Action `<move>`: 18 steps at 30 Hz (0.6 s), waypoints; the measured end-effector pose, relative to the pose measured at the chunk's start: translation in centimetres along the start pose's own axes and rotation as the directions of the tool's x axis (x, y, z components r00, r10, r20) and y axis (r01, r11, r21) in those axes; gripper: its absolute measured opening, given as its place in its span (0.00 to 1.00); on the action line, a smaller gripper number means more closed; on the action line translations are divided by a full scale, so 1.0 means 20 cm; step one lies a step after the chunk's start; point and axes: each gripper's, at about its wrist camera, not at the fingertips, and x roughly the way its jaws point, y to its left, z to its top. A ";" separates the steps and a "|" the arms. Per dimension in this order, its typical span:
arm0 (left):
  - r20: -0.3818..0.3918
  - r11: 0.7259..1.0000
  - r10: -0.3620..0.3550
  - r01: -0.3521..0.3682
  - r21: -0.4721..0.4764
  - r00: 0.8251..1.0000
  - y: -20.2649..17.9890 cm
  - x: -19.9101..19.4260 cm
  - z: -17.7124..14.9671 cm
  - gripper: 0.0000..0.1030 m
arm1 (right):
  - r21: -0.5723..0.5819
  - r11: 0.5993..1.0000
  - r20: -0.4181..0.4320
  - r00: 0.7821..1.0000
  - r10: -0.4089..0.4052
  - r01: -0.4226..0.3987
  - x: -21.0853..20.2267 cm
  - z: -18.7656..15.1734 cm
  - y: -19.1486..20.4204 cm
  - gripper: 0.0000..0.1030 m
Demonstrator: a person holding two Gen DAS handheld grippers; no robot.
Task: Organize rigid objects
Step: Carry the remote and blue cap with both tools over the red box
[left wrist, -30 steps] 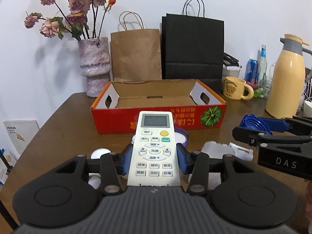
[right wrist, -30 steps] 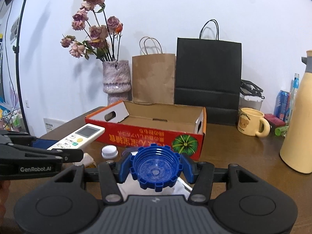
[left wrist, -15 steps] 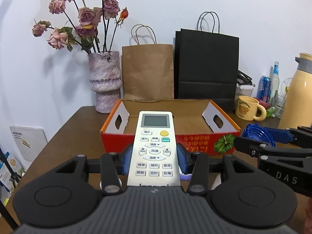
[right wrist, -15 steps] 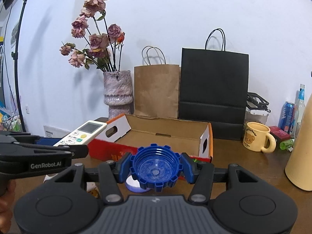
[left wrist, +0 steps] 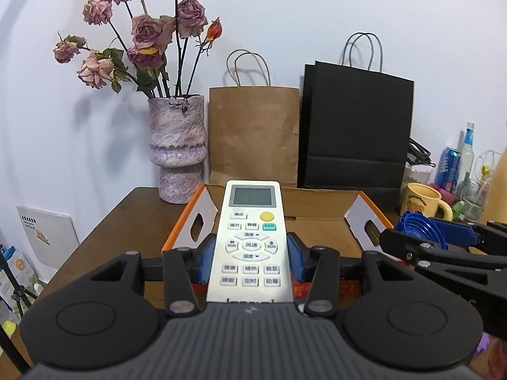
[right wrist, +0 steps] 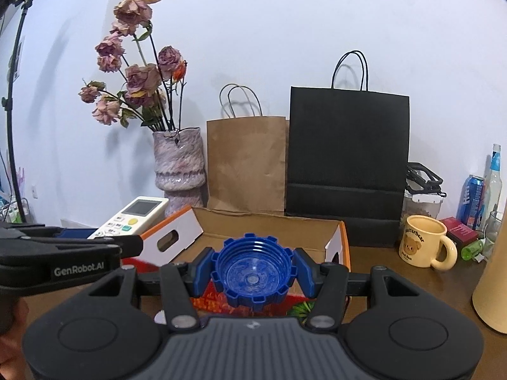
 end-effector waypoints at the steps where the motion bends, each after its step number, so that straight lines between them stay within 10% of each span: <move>1: 0.001 1.000 0.000 0.000 -0.006 1.000 0.00 0.02 0.01 0.45 | 0.002 1.000 0.001 1.000 -0.002 0.002 0.02 0.01 0.00 0.52; 18: 0.005 0.997 0.018 -0.017 -0.078 1.000 -0.01 0.33 0.16 0.45 | 0.025 0.999 -0.064 0.998 -0.030 0.032 0.36 0.10 -0.08 0.52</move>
